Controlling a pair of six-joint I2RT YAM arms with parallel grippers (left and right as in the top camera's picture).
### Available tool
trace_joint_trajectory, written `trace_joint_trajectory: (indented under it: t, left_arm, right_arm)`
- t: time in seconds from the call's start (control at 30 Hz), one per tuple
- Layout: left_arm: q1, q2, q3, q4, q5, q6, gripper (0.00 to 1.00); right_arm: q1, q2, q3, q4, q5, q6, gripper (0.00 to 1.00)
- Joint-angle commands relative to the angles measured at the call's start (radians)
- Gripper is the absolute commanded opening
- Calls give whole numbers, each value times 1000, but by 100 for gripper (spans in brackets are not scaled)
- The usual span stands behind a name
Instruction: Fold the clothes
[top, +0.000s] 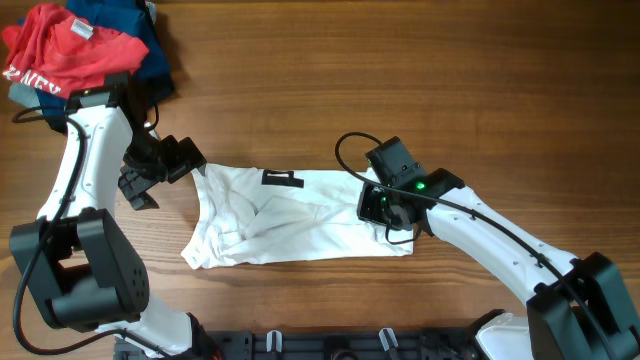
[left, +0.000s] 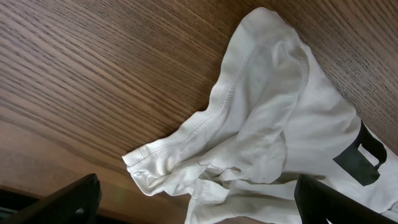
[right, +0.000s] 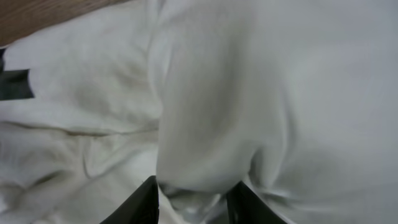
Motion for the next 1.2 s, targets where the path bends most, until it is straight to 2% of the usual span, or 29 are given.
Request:
trace_joint_trajectory:
  t: [0.0,0.2,0.3,0.37,0.43,0.6,0.7,0.83,1.07,1.17]
  left_arm:
    - [-5,-16,-7,0,12,5,100]
    - [-5,-16,-7,-1,12,6,100]
    - [-5,-16,-7,-1,12,5,100]
    - [-5,-16,-7,-4,12,5,100]
    - [-5,-16,-7,-8,12,6,100]
    - [-5,-16,-7,-6,12,5,100]
    - [-5,-16,-7,-3,12,5,100]
    - [-5,-16,-7,-5,12,5,100]
    - [-5,-16,-7,-13,12,5,100]
    - [-5,-16,-7,-13,12,5,100]
  right_arm:
    - [4,-2,29,-3,-95,-8,39]
    - [-20,-59,156,-179,2,-54,41]
    - [-46,-105,246,-233,2,-126,60]
    - [-86,-128,282,-261,2,-151,64]
    - [-135,-138,288,-266,-16,-179,56]
    - [-292,-96,247,-259,-266,-393,4]
    - [-324,-18,174,-174,-463,-507,4]
    - [-323,107,89,23,-693,-506,5]
    - [-323,388,70,269,-817,-466,4]
    - [-323,440,71,386,-855,-393,4]
